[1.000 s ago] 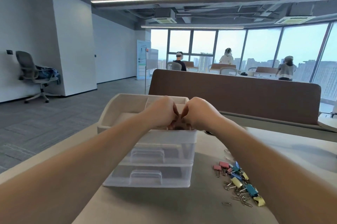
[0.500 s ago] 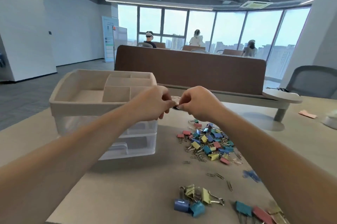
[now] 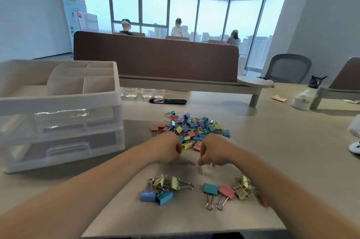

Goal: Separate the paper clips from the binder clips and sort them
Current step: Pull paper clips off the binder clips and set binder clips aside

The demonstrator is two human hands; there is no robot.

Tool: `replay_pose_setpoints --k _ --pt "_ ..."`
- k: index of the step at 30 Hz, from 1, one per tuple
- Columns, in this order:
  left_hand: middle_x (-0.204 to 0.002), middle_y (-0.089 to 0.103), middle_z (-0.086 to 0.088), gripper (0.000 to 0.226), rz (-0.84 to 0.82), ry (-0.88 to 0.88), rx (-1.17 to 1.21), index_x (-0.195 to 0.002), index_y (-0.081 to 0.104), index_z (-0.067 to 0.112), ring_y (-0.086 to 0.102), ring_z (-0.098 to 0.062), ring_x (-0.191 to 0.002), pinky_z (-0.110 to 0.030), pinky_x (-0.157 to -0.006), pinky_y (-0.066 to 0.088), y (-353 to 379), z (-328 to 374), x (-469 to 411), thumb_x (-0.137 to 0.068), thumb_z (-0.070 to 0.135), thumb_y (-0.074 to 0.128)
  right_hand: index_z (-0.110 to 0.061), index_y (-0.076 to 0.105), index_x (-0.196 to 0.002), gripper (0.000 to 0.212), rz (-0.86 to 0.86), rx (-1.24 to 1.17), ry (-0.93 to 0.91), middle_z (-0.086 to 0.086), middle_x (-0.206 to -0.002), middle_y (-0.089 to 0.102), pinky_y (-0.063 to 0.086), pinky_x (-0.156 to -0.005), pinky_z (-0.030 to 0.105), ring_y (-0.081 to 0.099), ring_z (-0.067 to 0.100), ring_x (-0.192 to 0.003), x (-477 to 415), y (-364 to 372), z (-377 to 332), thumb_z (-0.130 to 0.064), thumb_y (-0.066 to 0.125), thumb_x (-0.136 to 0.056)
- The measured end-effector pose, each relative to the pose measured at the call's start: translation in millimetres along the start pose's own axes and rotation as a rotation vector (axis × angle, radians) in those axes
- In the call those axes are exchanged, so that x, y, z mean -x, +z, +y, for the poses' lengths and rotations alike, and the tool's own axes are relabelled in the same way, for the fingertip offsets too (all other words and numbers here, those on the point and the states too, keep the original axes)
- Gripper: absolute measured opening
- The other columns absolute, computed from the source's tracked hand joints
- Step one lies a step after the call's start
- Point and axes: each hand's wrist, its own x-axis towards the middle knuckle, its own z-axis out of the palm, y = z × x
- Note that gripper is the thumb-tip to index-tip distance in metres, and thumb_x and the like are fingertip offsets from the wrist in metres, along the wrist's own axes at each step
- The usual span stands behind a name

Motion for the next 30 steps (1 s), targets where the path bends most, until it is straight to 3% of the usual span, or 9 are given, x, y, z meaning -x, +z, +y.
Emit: replay_pose_setpoints --k 2,4,10,14,19,23,27,30 --pt "-0.108 0.07 0.0 0.02 -0.02 0.001 -0.013 -0.107 0.072 0.015 0.065 -0.015 -0.092 -0.029 -0.082 0.054 7.7 0.3 -4.1 -0.092 0.013 0.06 -0.005 0.073 -0.093 0.036 -0.032 0.021 0.022 0.003 -0.086 0.075 0.056 -0.083 0.031 0.067 0.014 -0.076 -0.5 8.9 4.9 -0.04 0.074 -0.083" --pt "-0.104 0.069 -0.001 0.015 -0.038 -0.005 -0.036 -0.104 0.071 0.016 0.064 -0.015 -0.09 -0.026 -0.075 0.051 13.9 1.5 -7.0 -0.091 0.019 0.064 -0.005 0.072 -0.092 0.036 -0.045 0.011 0.047 0.003 -0.086 0.075 0.056 -0.085 0.033 0.07 0.016 -0.082 -3.1 16.6 8.2 -0.04 0.075 -0.082" --pt "-0.106 0.064 0.001 0.012 -0.039 -0.001 -0.051 -0.102 0.067 0.019 0.056 -0.013 -0.091 -0.021 -0.073 0.041 21.4 0.8 -13.1 -0.091 0.02 0.065 -0.007 0.068 -0.103 0.024 -0.023 0.052 0.074 0.005 -0.099 0.071 0.056 -0.082 0.029 0.067 0.018 -0.094 -10.9 28.5 11.1 -0.024 0.071 -0.086" --pt "-0.092 0.061 0.005 0.006 -0.035 -0.005 -0.013 -0.092 0.068 0.022 0.055 -0.011 -0.082 -0.018 -0.06 0.037 23.8 -1.6 -15.5 -0.09 0.018 0.064 -0.004 0.069 -0.098 0.019 0.0 0.061 0.057 0.008 -0.097 0.07 0.057 -0.082 0.032 0.065 0.021 -0.087 -15.0 32.3 11.9 -0.019 0.066 -0.087" --pt "-0.076 0.057 0.009 0.012 -0.037 0.007 0.007 -0.081 0.065 0.021 0.051 -0.009 -0.07 -0.02 -0.056 0.036 24.7 -6.8 -14.0 -0.092 0.019 0.062 -0.011 0.067 -0.086 0.009 0.072 -0.052 -0.004 0.0 -0.085 0.064 0.056 -0.081 0.035 0.059 0.016 -0.078 -17.1 32.4 10.1 -0.015 0.06 -0.089" --pt "-0.089 0.058 0.004 0.009 -0.015 0.025 -0.015 -0.098 0.067 0.016 0.052 -0.01 -0.078 -0.018 -0.06 0.039 23.6 -8.2 -12.1 -0.093 0.019 0.061 -0.018 0.066 -0.089 0.001 0.093 -0.03 -0.032 0.0 -0.095 0.067 0.054 -0.082 0.032 0.062 0.018 -0.091 -18.0 32.6 4.0 -0.019 0.067 -0.088" --pt "-0.102 0.061 -0.004 0.012 0.01 0.033 -0.066 -0.1 0.065 0.013 0.057 -0.019 -0.092 -0.031 -0.079 0.046 21.9 -13.2 -8.8 -0.094 0.021 0.059 -0.016 0.065 -0.099 0.011 0.103 -0.027 -0.026 0.002 -0.099 0.066 0.05 -0.074 0.028 0.06 0.018 -0.088 -22.4 33.3 0.4 -0.022 0.068 -0.089" --pt "-0.099 0.058 0.002 0.006 0.041 0.023 -0.067 -0.097 0.062 0.017 0.053 -0.015 -0.091 -0.027 -0.077 0.043 17.3 -23.8 -6.8 -0.094 0.022 0.059 -0.014 0.068 -0.102 0.014 0.086 -0.022 -0.024 0.002 -0.1 0.067 0.054 -0.079 0.03 0.063 0.018 -0.091 -26.1 32.4 -3.2 -0.022 0.069 -0.089"
